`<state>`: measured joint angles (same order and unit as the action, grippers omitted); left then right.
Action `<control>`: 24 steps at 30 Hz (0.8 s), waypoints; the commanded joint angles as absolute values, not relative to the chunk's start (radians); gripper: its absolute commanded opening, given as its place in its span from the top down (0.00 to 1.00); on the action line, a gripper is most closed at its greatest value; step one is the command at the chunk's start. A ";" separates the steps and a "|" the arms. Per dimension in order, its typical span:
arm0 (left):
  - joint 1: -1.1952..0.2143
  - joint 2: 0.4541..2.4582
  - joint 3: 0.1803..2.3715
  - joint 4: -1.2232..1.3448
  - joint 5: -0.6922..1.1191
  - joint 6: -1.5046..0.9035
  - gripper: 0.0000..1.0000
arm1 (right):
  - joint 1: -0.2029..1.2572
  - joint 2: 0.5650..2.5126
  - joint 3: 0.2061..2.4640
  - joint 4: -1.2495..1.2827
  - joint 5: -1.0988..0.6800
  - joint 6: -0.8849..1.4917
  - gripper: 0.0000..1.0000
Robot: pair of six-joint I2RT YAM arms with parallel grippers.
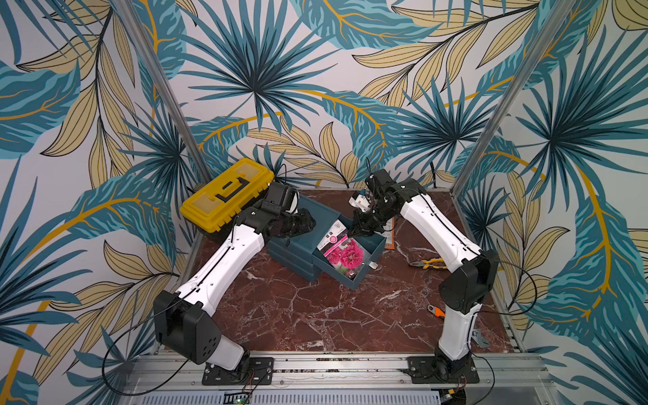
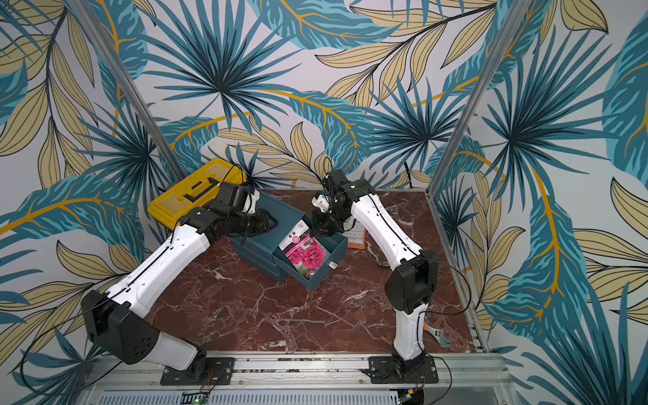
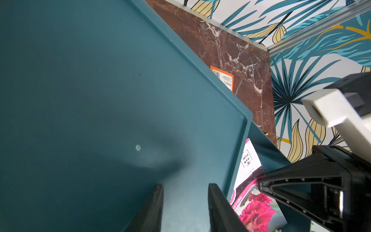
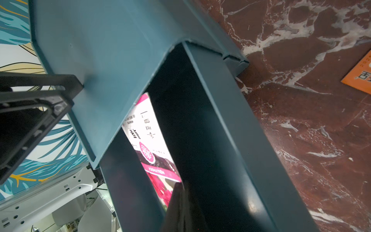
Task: Take the seed bags out of the drawer
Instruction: Pick up the seed packet from the drawer.
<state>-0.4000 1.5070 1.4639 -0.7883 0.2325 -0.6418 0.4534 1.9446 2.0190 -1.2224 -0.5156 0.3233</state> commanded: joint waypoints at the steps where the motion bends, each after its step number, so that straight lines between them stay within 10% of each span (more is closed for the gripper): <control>1: -0.397 1.559 1.394 -0.974 0.219 -0.655 0.59 | 0.457 1.972 2.024 -1.241 -0.555 0.378 1.00; 24: -0.400 1.557 1.384 -0.964 0.220 -0.670 0.59 | 0.449 2.031 1.978 -1.013 -0.584 0.610 1.00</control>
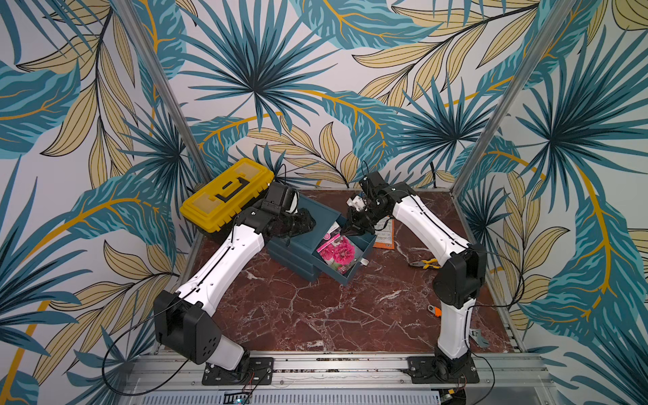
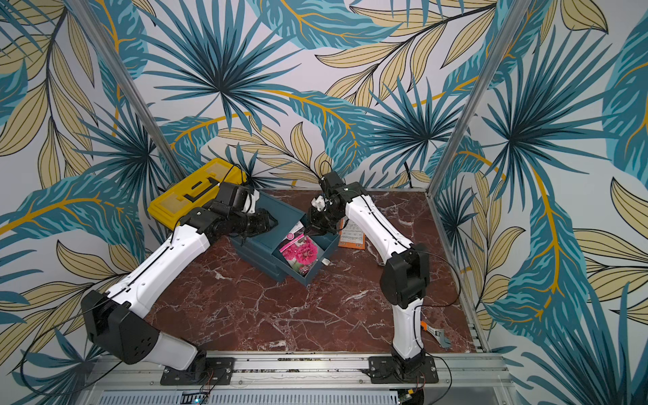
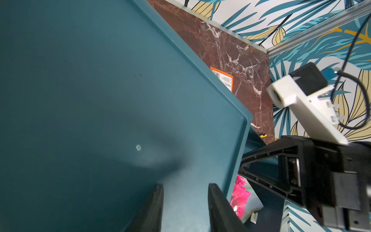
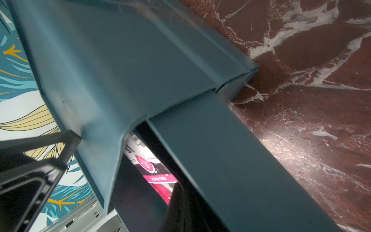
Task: Take the seed bags out of the drawer
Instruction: Pick up the seed packet from the drawer.
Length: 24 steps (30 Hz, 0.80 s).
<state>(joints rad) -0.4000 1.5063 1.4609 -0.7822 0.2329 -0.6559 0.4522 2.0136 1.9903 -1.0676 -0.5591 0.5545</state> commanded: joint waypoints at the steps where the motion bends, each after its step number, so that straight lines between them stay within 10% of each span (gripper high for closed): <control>1: -0.399 1.556 1.381 -0.962 0.219 -0.671 0.59 | 0.449 2.032 1.979 -1.007 -0.583 0.622 1.00; 24: -0.400 1.555 1.348 -0.927 0.219 -0.694 0.59 | 0.414 1.973 2.007 -0.913 -0.787 0.865 1.00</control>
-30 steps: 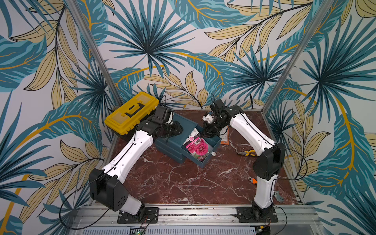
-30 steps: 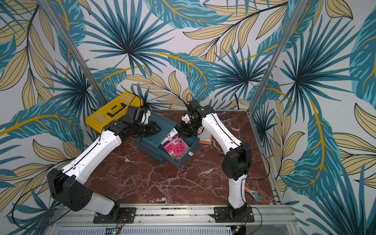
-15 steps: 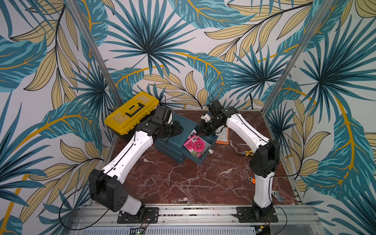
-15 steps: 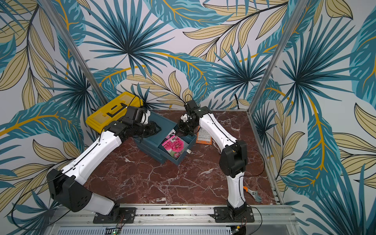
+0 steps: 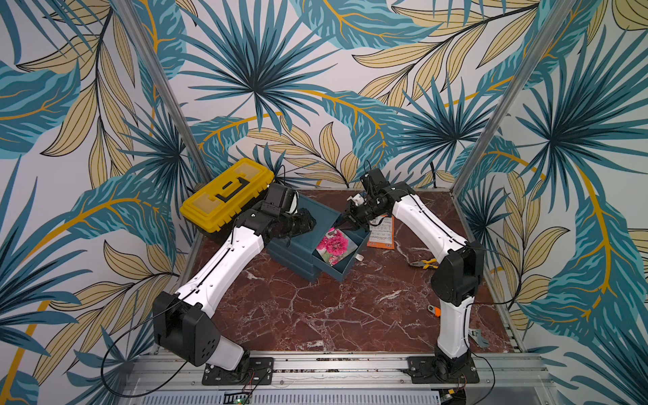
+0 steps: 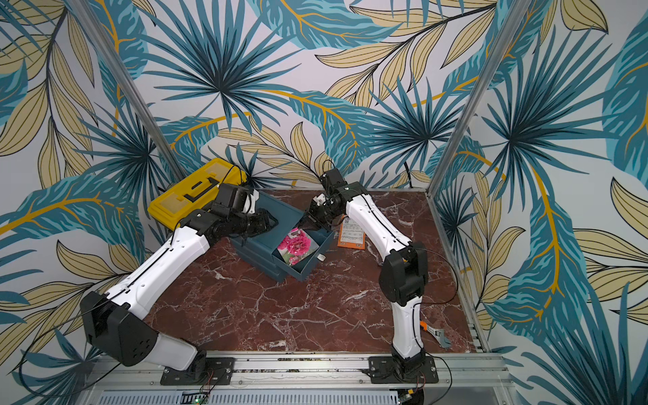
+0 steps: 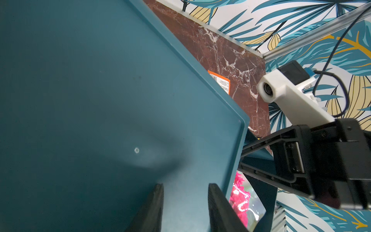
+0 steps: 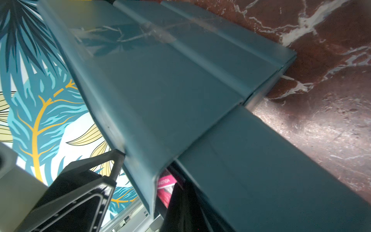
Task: Take the seed bags out of the drawer
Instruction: Pick up the seed packet from the drawer.
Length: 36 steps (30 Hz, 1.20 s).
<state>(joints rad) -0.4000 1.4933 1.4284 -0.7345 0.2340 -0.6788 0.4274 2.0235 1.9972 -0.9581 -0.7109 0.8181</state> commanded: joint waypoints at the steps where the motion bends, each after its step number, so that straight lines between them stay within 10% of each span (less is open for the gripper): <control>1: -0.400 1.556 1.348 -0.925 0.218 -0.694 0.59 | 0.410 1.971 2.006 -0.913 -0.801 0.870 1.00; 36: -0.400 1.552 1.361 -0.923 0.213 -0.709 0.59 | 0.220 1.693 1.834 -1.132 -0.927 0.584 1.00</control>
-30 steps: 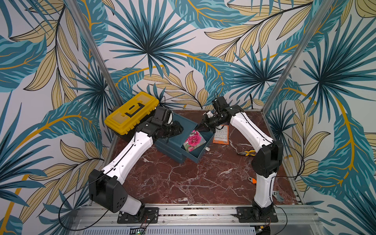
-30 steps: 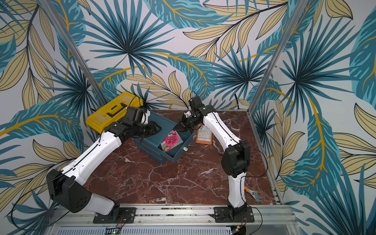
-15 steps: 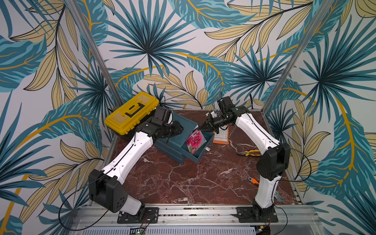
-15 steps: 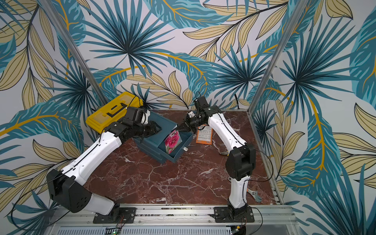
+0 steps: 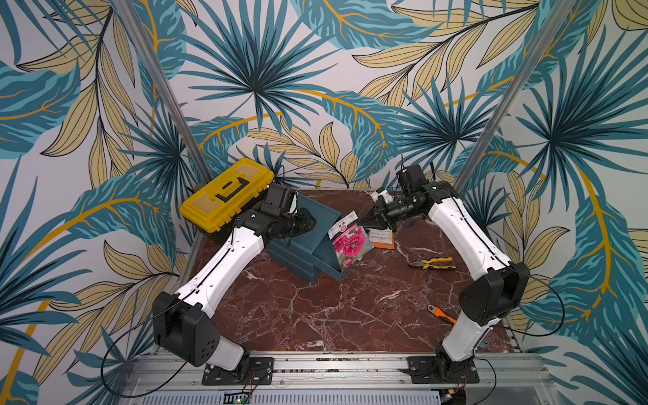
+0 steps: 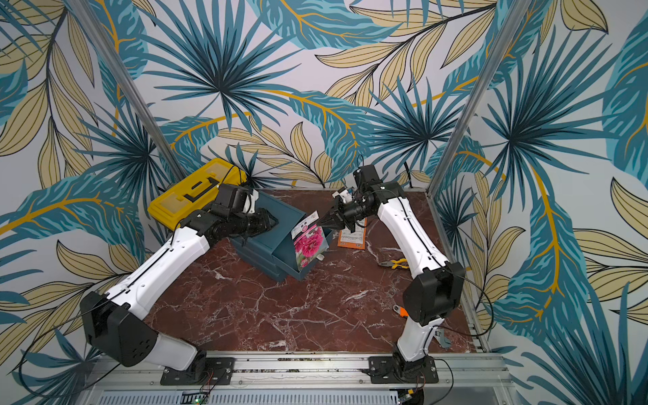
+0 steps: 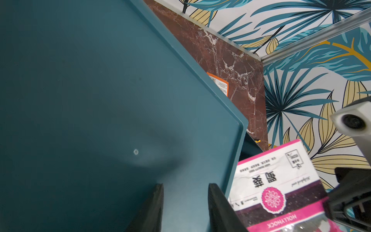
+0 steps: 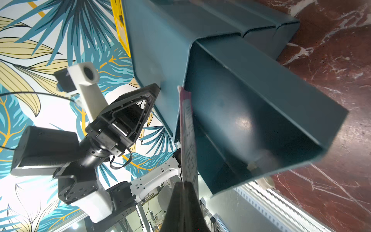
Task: Take the seed bags out of the drawer
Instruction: Pick up the seed packet from the drawer, then place the seed packet at the center of the board.
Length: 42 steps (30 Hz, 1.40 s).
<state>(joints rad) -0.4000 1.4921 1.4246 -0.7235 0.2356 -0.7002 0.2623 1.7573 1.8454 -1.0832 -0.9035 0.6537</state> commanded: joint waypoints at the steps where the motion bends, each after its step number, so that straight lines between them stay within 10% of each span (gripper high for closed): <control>1: -0.401 1.551 1.363 -0.923 0.213 -0.709 0.59 | 0.201 1.678 1.835 -1.132 -0.926 0.575 1.00; 37: -0.397 1.495 1.377 -0.953 0.236 -0.685 0.59 | -0.058 2.107 1.752 -0.850 -0.308 0.342 1.00; 42: -0.397 1.505 1.384 -0.954 0.241 -0.679 0.59 | -0.087 2.056 1.671 -0.854 -0.247 0.323 0.65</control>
